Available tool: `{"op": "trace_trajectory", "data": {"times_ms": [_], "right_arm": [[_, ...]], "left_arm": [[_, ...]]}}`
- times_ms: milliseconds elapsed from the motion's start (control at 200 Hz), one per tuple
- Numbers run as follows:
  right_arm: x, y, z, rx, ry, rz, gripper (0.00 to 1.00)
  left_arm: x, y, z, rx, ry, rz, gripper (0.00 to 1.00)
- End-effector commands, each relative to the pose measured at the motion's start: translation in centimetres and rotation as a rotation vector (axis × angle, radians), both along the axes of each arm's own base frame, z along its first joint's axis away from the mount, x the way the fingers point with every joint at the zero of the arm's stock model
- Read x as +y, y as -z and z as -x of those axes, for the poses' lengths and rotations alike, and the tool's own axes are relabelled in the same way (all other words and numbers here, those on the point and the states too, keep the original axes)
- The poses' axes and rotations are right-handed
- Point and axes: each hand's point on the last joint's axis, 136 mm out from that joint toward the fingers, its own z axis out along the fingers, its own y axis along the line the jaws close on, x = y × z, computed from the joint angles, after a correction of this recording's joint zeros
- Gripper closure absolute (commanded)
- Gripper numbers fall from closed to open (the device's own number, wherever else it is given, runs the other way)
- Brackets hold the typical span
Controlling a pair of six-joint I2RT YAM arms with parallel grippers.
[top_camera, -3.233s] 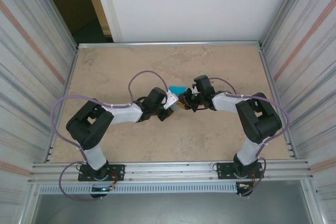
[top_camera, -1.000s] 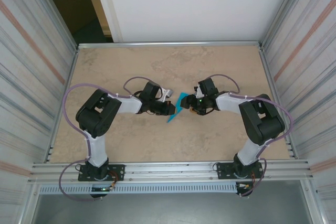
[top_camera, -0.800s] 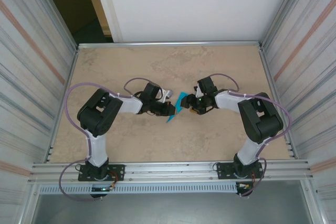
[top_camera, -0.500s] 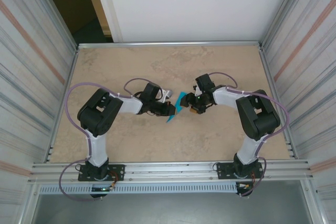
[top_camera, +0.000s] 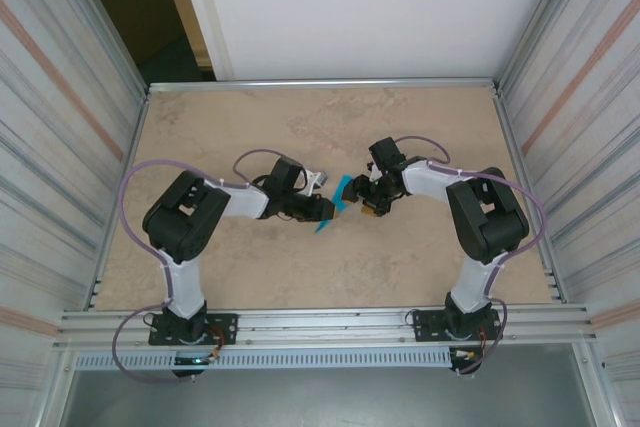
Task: Fold a paper plane with a square sheet of paper (pick it up from the middle)
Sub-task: Fold the wing for the fifth time at the center of the table.
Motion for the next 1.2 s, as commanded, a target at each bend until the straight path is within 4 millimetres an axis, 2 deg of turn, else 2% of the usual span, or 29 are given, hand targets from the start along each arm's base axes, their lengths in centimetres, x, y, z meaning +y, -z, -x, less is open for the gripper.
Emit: {"op": "trace_trajectory", "data": {"times_ms": [0,215,471,862,1198], "right_arm": [[-0.8,4.9,0.5,0.027,0.003,0.115,0.36],[-0.7,5.1,0.5,0.032,-0.002,0.12,0.36],[-0.7,5.2,0.6,0.039,-0.004,0.124,0.35],[-0.6,5.4,0.6,0.058,-0.005,0.133,0.35],[-0.6,5.5,0.5,0.071,0.001,0.141,0.35]], "left_arm": [[0.6,-1.3,0.0,-0.035,-0.002,-0.004,0.71],[1.1,-2.0,0.0,-0.066,-0.011,-0.019,0.65],[2.4,-1.4,0.5,-0.083,-0.029,-0.088,0.59],[2.1,-0.2,1.2,-0.087,0.01,-0.168,0.56],[1.6,-0.8,1.0,-0.11,0.026,-0.187,0.56]]}}
